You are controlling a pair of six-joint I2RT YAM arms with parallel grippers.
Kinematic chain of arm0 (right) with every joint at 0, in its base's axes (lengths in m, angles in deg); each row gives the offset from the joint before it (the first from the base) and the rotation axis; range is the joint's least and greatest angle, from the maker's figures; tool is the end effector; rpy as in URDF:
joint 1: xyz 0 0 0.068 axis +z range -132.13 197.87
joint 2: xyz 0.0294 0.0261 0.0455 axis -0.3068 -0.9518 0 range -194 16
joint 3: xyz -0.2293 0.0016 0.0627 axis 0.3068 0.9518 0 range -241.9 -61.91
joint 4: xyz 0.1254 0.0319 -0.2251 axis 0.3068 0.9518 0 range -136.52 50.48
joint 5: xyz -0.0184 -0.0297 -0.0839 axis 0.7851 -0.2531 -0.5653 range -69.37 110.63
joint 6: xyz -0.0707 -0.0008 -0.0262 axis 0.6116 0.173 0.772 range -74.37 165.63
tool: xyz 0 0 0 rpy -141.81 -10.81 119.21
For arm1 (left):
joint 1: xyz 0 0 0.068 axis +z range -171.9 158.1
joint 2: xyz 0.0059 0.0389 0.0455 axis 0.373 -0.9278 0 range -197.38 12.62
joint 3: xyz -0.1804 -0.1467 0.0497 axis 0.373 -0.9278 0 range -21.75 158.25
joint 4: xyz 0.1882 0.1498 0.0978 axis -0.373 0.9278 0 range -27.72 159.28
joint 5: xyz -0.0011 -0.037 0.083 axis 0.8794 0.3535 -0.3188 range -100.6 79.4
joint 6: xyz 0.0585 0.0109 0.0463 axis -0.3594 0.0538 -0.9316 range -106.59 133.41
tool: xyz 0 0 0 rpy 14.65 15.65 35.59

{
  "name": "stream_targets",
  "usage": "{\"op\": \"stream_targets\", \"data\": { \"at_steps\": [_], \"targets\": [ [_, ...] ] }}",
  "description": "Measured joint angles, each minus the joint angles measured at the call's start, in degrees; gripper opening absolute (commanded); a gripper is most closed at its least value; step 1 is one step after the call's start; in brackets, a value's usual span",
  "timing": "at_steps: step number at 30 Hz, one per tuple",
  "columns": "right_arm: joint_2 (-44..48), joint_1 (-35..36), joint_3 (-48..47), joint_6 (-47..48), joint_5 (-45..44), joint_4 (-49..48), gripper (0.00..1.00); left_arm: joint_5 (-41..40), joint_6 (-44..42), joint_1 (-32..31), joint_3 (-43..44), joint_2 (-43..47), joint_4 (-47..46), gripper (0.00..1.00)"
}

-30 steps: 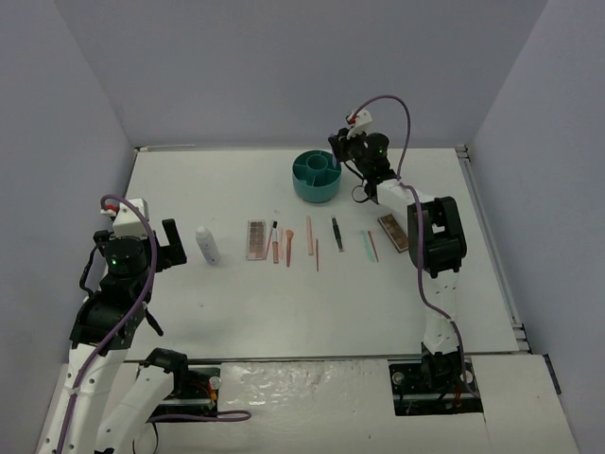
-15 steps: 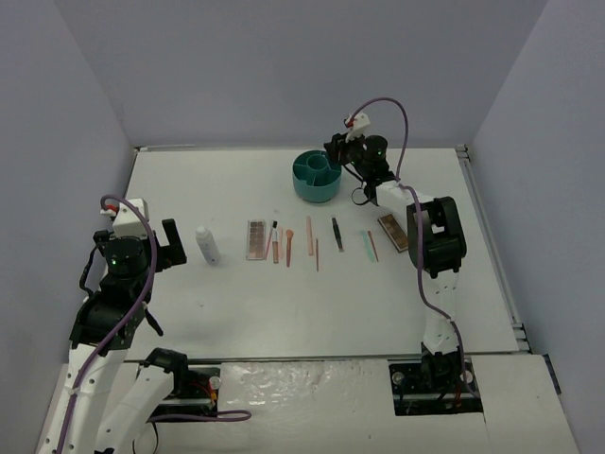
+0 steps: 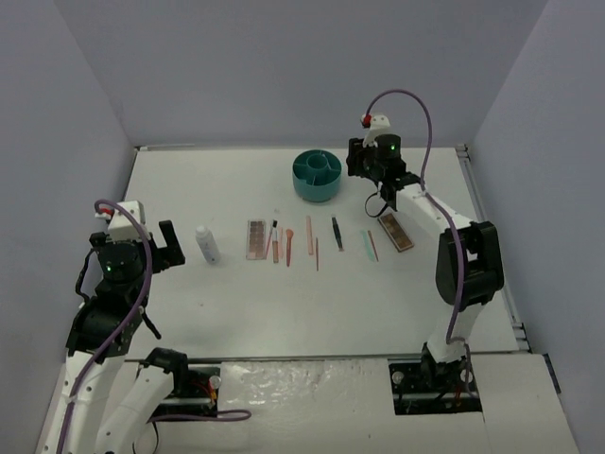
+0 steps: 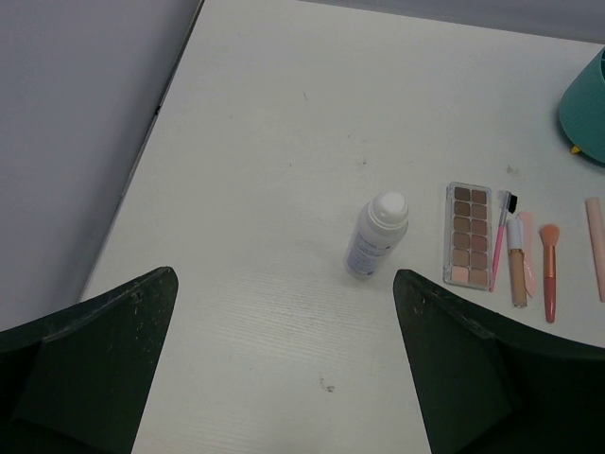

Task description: Organize the makeup

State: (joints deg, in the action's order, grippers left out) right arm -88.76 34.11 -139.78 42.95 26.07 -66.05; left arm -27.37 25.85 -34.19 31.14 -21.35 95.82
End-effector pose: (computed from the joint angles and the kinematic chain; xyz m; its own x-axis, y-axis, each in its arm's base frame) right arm 0.4380 0.1338 0.2595 -0.1399 0.0077 -0.9901 -0.3626 0.9301 0.0584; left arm 0.1721 -0.0188 0.3422 -0.2261 -0.1620 -0.9606 -0.1205 0.9832 -0.1374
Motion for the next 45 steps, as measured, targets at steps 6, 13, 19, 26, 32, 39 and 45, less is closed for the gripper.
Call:
{"op": "stream_targets", "data": {
  "at_steps": [6,13,19,26,32,39,45],
  "targets": [
    [8.2,1.2,5.7,-3.9,-2.4,12.1,0.50,0.0,0.0,-0.1,-0.1,0.0,0.0,0.97],
    [8.3,1.4,9.7,-6.5,-2.4,25.4,0.50,0.0,0.0,-0.2,-0.2,0.0,0.0,0.97],
    [7.2,1.4,10.0,-7.1,-1.9,28.3,0.48,0.3,0.0,-0.6,-0.2,-0.5,0.0,0.97],
    [3.4,1.4,10.0,-7.6,-1.9,30.0,0.43,0.5,0.0,-0.8,-0.2,-0.9,0.0,0.97],
    [0.6,1.4,10.0,-7.6,-2.3,31.9,0.43,0.5,0.0,-0.8,-0.2,-0.9,0.0,0.97],
    [-1.0,1.4,8.9,-7.4,-2.5,33.8,0.43,0.7,0.0,-0.8,-0.2,-0.8,0.0,0.97],
    [-3.1,1.5,6.8,-6.8,-3.0,35.2,0.40,0.9,0.0,-0.8,-0.2,-0.6,0.0,0.97]
  ]
}}
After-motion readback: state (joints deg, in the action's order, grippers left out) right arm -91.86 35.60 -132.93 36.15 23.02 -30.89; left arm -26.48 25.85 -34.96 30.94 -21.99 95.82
